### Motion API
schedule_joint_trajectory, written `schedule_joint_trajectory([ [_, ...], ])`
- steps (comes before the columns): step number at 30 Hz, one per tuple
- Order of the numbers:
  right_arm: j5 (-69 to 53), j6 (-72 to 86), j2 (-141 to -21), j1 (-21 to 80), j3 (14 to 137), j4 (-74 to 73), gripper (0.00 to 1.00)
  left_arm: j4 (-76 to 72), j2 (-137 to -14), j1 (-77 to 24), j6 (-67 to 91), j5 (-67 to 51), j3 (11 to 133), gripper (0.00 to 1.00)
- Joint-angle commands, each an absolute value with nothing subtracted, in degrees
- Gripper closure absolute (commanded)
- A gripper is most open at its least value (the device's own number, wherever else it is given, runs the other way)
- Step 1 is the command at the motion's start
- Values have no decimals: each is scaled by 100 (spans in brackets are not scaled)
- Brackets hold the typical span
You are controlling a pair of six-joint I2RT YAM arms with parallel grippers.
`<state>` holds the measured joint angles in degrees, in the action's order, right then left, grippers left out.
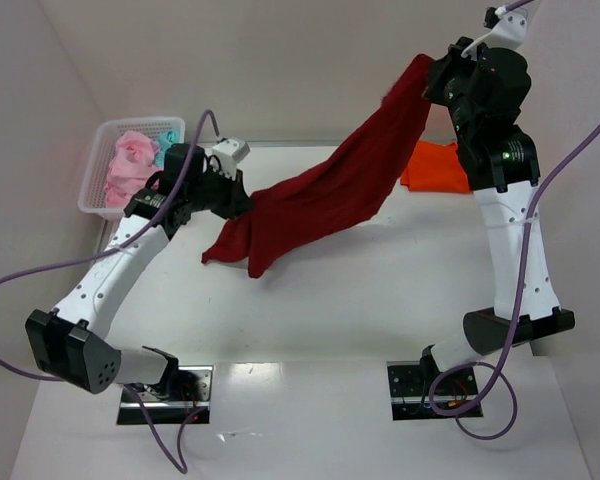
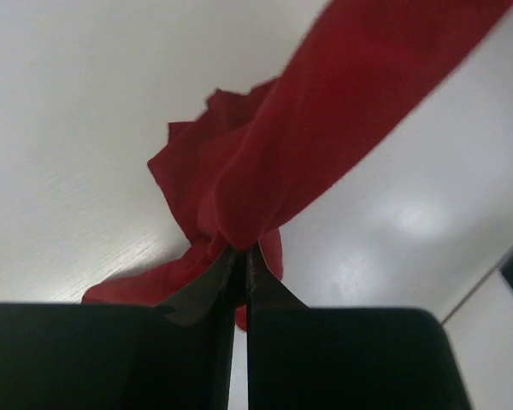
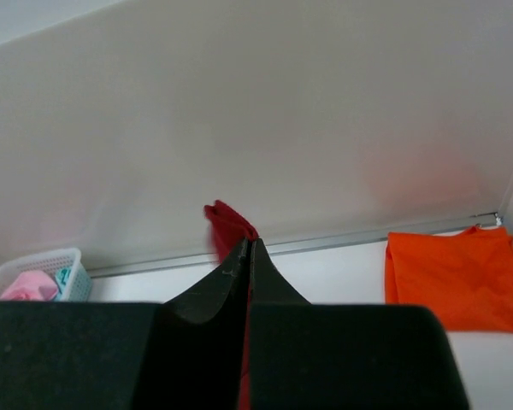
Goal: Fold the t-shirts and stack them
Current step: Flatten out the tshirt
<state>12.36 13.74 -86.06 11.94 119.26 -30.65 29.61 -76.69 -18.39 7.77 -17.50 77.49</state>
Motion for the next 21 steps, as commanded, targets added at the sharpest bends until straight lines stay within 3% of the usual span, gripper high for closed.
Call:
schedule_joint_trajectory([
  [1, 1379, 1160, -8544, 1143, 12253, -2716, 99, 3058, -7725, -2162, 1, -3207, 7506, 97],
  [3, 1467, 1160, -8447, 1143, 11762, -2769, 99, 3251, -7935, -2293, -70, -3138, 7445, 96],
  [7, 1617, 1335, -8130, 1143, 10847, -2716, 99, 3638, -8331, -2706, -132, -2848, 7392, 81],
  [10, 1670, 1564, -7858, 1143, 10041, -2769, 99, 3709, -8516, -2891, -80, -2664, 7321, 56],
  [11, 1566, 1738, -7579, 1143, 9706, -2769, 99, 3709, -8656, -2892, -27, -2515, 7321, 40],
  [12, 1564, 1810, -7472, 1143, 9547, -2769, 99, 3709, -8657, -2892, -26, -2435, 7321, 32],
  [19, 1230, 2144, -6637, 1143, 8071, -3215, 99, 3008, -9201, -2892, 140, -460, 7830, 10],
  [21, 1230, 2214, -6540, 1143, 7920, -3357, 99, 2622, -9464, -2892, 219, -396, 7980, 7],
])
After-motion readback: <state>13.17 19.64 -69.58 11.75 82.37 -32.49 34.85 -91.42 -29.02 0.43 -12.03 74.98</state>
